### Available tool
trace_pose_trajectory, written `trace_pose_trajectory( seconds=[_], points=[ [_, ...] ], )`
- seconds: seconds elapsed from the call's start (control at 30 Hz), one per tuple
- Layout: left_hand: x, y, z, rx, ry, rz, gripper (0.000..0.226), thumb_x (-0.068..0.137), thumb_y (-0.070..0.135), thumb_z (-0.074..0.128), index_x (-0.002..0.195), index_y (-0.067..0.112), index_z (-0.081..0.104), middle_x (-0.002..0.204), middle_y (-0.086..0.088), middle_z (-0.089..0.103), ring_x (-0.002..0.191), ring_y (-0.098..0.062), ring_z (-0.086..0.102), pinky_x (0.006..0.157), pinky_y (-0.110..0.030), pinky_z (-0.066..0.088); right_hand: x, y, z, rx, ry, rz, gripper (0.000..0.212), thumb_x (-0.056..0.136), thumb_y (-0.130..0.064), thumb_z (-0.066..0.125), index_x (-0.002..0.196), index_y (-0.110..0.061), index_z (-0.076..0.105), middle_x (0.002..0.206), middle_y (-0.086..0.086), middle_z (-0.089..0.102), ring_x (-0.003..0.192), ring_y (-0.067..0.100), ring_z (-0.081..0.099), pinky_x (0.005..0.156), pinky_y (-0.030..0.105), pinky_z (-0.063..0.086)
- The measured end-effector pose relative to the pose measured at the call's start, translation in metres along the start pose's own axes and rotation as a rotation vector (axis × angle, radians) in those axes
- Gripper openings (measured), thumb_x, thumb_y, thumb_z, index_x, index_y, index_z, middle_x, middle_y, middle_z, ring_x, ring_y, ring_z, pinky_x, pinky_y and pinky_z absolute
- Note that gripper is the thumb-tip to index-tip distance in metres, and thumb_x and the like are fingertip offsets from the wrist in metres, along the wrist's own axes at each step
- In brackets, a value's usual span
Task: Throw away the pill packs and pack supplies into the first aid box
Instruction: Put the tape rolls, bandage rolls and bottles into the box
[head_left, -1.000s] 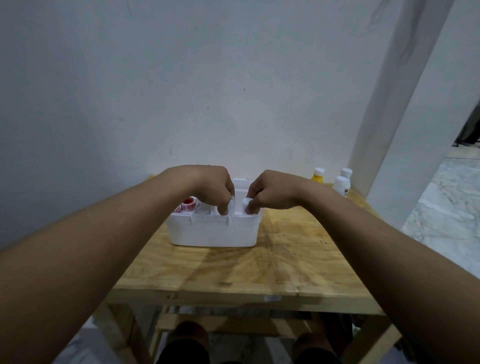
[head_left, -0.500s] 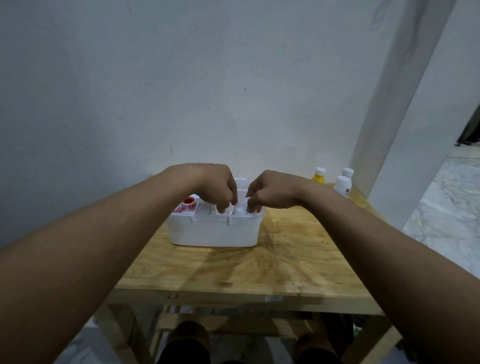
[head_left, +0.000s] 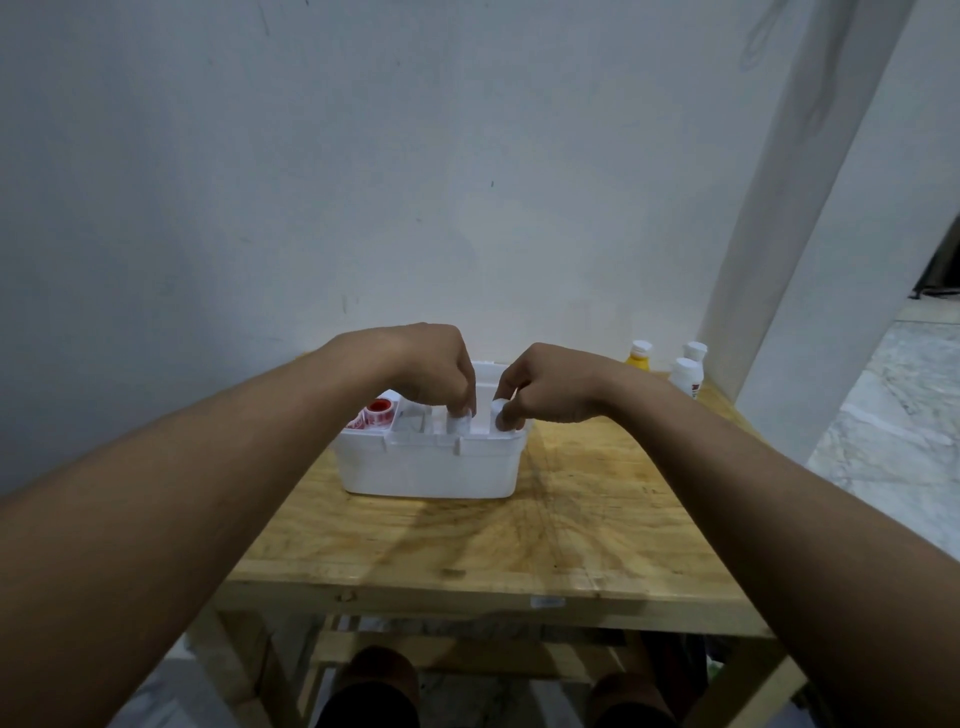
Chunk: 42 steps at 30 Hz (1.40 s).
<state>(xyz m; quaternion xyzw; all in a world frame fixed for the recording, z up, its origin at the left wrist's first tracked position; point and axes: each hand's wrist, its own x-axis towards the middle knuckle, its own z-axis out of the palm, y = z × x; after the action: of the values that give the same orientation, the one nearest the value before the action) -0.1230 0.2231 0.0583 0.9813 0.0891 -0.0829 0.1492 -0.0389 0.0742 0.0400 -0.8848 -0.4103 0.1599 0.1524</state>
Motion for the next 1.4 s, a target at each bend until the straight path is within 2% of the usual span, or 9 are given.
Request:
trace_pose_trajectory(
  seconds=[0.13, 0.23, 0.3, 0.43, 0.5, 0.7, 0.97, 1.27, 1.4],
  points=[
    [-0.001, -0.002, -0.001, 0.004, 0.044, 0.007, 0.020, 0.089, 0.017, 0.067, 0.104, 0.021, 0.079, 0.101, 0.008, 0.071, 0.094, -0.014, 0.060, 0.086, -0.031, 0.049, 0.001, -0.001, 0.000, -0.008, 0.004, -0.008, 0.023, 0.083, -0.032, 0.072, 0.103, -0.021, 0.077, 0.099, -0.006, 0.074, 0.090, 0.006, 0.063, 0.074, 0.025, 0.047],
    [0.000, -0.003, 0.000, 0.012, 0.042, 0.010, 0.019, 0.089, 0.017, 0.068, 0.105, 0.020, 0.079, 0.102, 0.007, 0.072, 0.092, -0.013, 0.060, 0.083, -0.029, 0.048, 0.001, -0.004, 0.001, -0.014, -0.001, -0.016, 0.021, 0.083, -0.032, 0.073, 0.101, -0.021, 0.076, 0.095, -0.007, 0.075, 0.085, 0.006, 0.064, 0.070, 0.024, 0.046],
    [0.001, -0.003, 0.001, 0.009, 0.034, 0.008, 0.020, 0.089, 0.018, 0.068, 0.107, 0.019, 0.078, 0.105, 0.006, 0.073, 0.094, -0.014, 0.061, 0.086, -0.030, 0.049, 0.000, -0.005, 0.000, -0.018, -0.009, -0.013, 0.019, 0.083, -0.032, 0.072, 0.098, -0.021, 0.076, 0.092, -0.006, 0.075, 0.082, 0.005, 0.064, 0.068, 0.024, 0.045],
    [0.002, -0.001, 0.000, 0.014, 0.013, -0.002, 0.023, 0.088, 0.020, 0.067, 0.109, 0.020, 0.078, 0.109, 0.006, 0.072, 0.099, -0.016, 0.062, 0.094, -0.034, 0.051, -0.003, -0.007, -0.003, 0.006, -0.029, -0.004, 0.021, 0.083, -0.033, 0.071, 0.096, -0.018, 0.078, 0.089, -0.004, 0.076, 0.090, 0.012, 0.067, 0.081, 0.029, 0.052],
    [0.001, -0.001, -0.002, 0.017, 0.014, -0.007, 0.023, 0.088, 0.020, 0.067, 0.108, 0.022, 0.079, 0.108, 0.007, 0.072, 0.101, -0.017, 0.062, 0.096, -0.036, 0.051, -0.003, -0.007, -0.003, 0.003, -0.031, -0.003, 0.020, 0.083, -0.033, 0.070, 0.095, -0.019, 0.078, 0.088, -0.003, 0.075, 0.091, 0.013, 0.067, 0.081, 0.030, 0.051],
    [0.001, 0.002, -0.002, 0.023, 0.008, -0.014, 0.025, 0.086, 0.020, 0.065, 0.107, 0.024, 0.079, 0.110, 0.009, 0.072, 0.104, -0.017, 0.062, 0.098, -0.037, 0.050, -0.004, -0.008, -0.004, 0.003, -0.031, 0.008, 0.021, 0.084, -0.034, 0.070, 0.097, -0.019, 0.077, 0.087, -0.004, 0.075, 0.091, 0.013, 0.066, 0.076, 0.028, 0.050],
    [0.001, 0.004, -0.007, 0.017, 0.040, -0.016, 0.024, 0.085, 0.023, 0.066, 0.106, 0.021, 0.079, 0.111, 0.005, 0.072, 0.105, -0.018, 0.062, 0.098, -0.039, 0.051, -0.004, -0.011, -0.007, 0.006, -0.008, -0.002, 0.021, 0.083, -0.030, 0.065, 0.097, -0.018, 0.077, 0.089, -0.002, 0.074, 0.095, 0.016, 0.066, 0.087, 0.035, 0.053],
    [-0.001, 0.014, -0.015, -0.036, 0.136, 0.021, 0.026, 0.085, 0.018, 0.064, 0.105, 0.024, 0.078, 0.111, 0.008, 0.071, 0.107, -0.016, 0.060, 0.096, -0.035, 0.050, -0.015, -0.001, -0.020, 0.050, 0.151, -0.006, 0.028, 0.083, -0.029, 0.053, 0.095, -0.018, 0.076, 0.092, -0.004, 0.074, 0.094, 0.015, 0.066, 0.089, 0.037, 0.053],
    [0.004, 0.033, -0.019, -0.074, 0.267, 0.081, 0.029, 0.086, 0.013, 0.055, 0.103, 0.025, 0.075, 0.093, 0.013, 0.066, 0.102, -0.015, 0.060, 0.088, -0.031, 0.050, -0.027, 0.013, -0.036, 0.048, 0.282, 0.027, 0.035, 0.083, -0.024, 0.049, 0.105, -0.018, 0.075, 0.102, -0.005, 0.071, 0.100, 0.017, 0.064, 0.089, 0.037, 0.052]
  ],
)
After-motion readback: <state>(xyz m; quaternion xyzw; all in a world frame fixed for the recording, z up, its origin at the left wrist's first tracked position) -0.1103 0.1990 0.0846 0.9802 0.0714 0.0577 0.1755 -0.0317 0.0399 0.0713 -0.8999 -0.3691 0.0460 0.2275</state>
